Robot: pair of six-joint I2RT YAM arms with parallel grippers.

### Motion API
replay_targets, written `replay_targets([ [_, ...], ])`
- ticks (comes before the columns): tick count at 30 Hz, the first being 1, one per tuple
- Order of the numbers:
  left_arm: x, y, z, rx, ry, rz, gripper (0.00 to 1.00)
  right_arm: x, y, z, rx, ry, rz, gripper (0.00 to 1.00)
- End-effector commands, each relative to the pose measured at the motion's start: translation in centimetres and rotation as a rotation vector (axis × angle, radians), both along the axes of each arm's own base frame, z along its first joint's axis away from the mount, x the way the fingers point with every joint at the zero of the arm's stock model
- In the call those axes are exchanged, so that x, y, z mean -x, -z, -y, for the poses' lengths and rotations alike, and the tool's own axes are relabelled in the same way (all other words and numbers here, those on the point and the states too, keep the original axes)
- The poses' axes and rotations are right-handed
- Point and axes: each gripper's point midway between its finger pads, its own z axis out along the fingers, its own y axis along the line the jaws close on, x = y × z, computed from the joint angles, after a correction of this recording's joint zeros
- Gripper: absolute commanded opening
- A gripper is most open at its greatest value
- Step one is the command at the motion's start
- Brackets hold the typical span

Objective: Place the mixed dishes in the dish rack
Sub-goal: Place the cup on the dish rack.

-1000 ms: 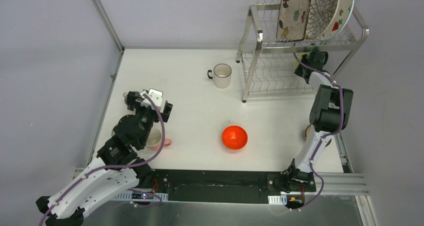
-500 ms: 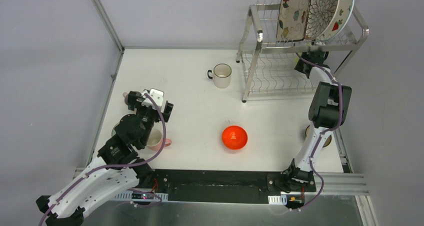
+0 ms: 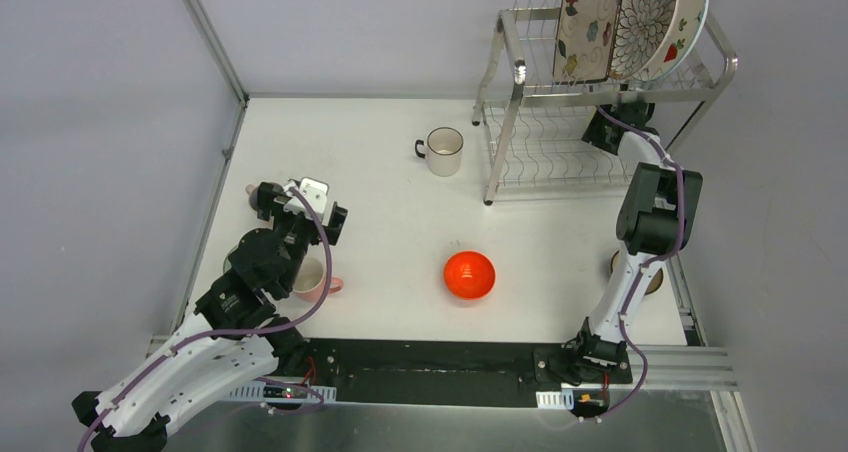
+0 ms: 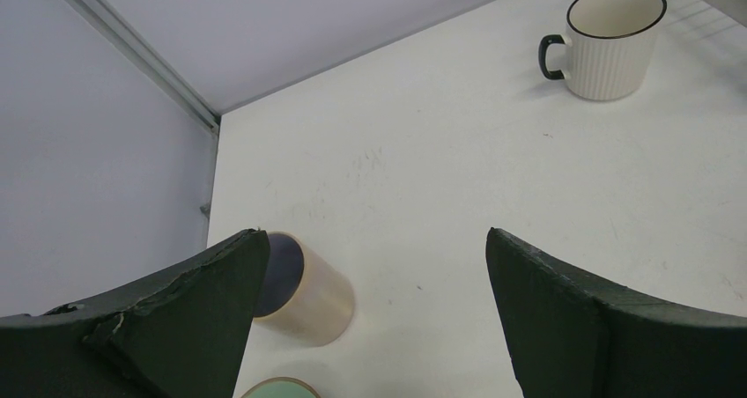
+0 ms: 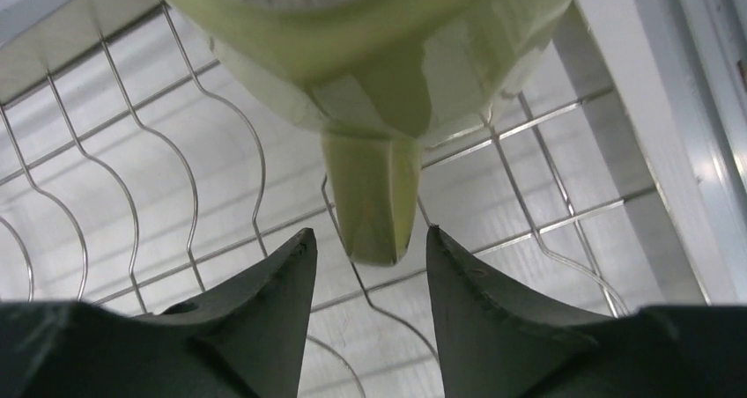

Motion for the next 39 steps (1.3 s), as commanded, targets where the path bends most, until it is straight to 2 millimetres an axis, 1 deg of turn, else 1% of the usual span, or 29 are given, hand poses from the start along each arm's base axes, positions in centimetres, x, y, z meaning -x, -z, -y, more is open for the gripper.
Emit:
replay_targets([
  [1, 0.1, -0.9, 0.1, 0.026, 0.011, 0.028, 0.98, 0.9, -5.9, -0.7, -0.061, 0.028, 0.070, 0.52],
  [6, 0.3, -1.0, 0.2, 0.043, 0.028, 0.035, 0.99, 3.9, -6.5, -2.4, -0.177, 0.063, 0.018, 0.54],
  [8, 0.3, -1.0, 0.3, 0.044, 0.036, 0.034, 0.99, 5.3, -6.1, -3.6, -0.258, 0.092, -0.009, 0.57],
  [10, 0.3, -1.0, 0.6, 0.045, 0.045, 0.032, 0.98, 6.4, -6.4, -5.0, -0.346, 0.091, -0.033, 0.58],
  [15, 0.4, -1.1, 1.0, 0.051, 0.071, 0.027, 0.98, 8.0, -7.3, -8.2, -0.532, 0.050, -0.070, 0.59],
  [18, 0.5, -1.1, 1.2, 0.049, 0.082, 0.025, 0.98, 8.9, -8.2, -9.5, -0.620, 0.043, -0.070, 0.59],
  [21, 0.5, -1.1, 1.2, 0.050, 0.083, 0.023, 0.98, 10.3, -9.1, -10.8, -0.701, 0.041, -0.072, 0.59],
  [24, 0.5, -1.3, 1.2, 0.052, 0.088, 0.026, 0.98, 12.1, -9.7, -12.2, -0.784, 0.030, -0.086, 0.59],
  [27, 0.6, -1.2, 1.2, 0.055, 0.093, 0.025, 0.99, 14.3, -9.6, -13.4, -0.861, 0.034, -0.115, 0.59],
  [30, 0.6, -1.2, 1.3, 0.060, 0.094, 0.023, 0.99, 16.5, -9.3, -14.4, -0.912, 0.038, -0.137, 0.60],
  [32, 0.6, -1.1, 1.4, 0.063, 0.093, 0.019, 0.99, 18.0, -8.8, -14.8, -0.906, 0.041, -0.142, 0.60],
  [33, 0.5, -1.1, 1.4, 0.062, 0.093, 0.017, 0.99, 19.0, -8.2, -15.0, -0.904, 0.051, -0.155, 0.60],
  [36, 0.4, -0.9, 1.5, 0.068, 0.090, 0.009, 0.99, 21.6, -7.6, -15.0, -0.889, 0.094, -0.186, 0.60],
  [38, 0.3, -0.7, 1.8, 0.072, 0.095, 0.003, 0.99, 23.0, -7.8, -15.1, -0.884, 0.108, -0.197, 0.60],
  [39, 0.3, -0.7, 1.9, 0.074, 0.101, -0.001, 0.99, 23.7, -8.4, -15.2, -0.879, 0.108, -0.187, 0.60],
])
